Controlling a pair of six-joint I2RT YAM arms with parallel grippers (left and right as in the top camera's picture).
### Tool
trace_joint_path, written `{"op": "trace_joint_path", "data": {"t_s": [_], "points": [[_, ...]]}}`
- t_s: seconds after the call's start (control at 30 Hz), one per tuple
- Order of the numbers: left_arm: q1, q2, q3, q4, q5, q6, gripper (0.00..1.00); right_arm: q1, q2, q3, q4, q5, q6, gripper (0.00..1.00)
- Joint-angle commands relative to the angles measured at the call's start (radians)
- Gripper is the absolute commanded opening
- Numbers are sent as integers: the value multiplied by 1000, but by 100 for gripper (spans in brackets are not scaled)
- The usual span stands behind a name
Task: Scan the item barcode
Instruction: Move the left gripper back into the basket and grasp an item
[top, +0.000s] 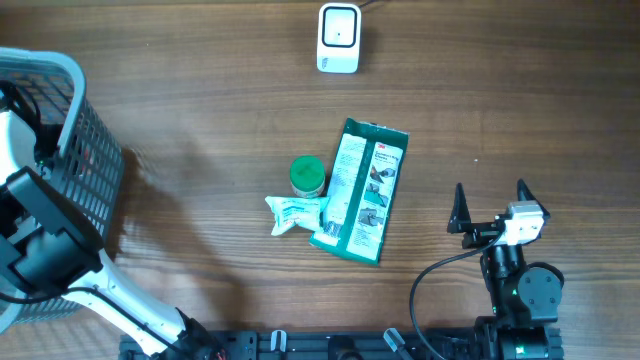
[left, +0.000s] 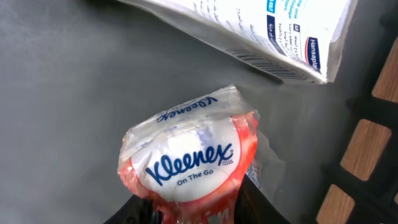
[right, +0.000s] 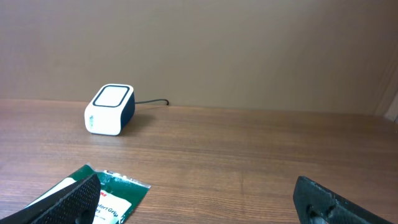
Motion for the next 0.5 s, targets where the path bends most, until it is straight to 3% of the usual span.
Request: {"op": "trace_joint_path", "data": {"t_s": [0.0,0.17,0.47], "points": [[12,-36,-10,-41,-55,79,29,3,-5,-1,3,-12,-13,100],[43,-233,-8,-81,-38,79,28,3,-5,-1,2,-12,-13,100],[-9,-866,-8,-139,237,67,29,3,-5,-1,2,-12,-13,100]]}}
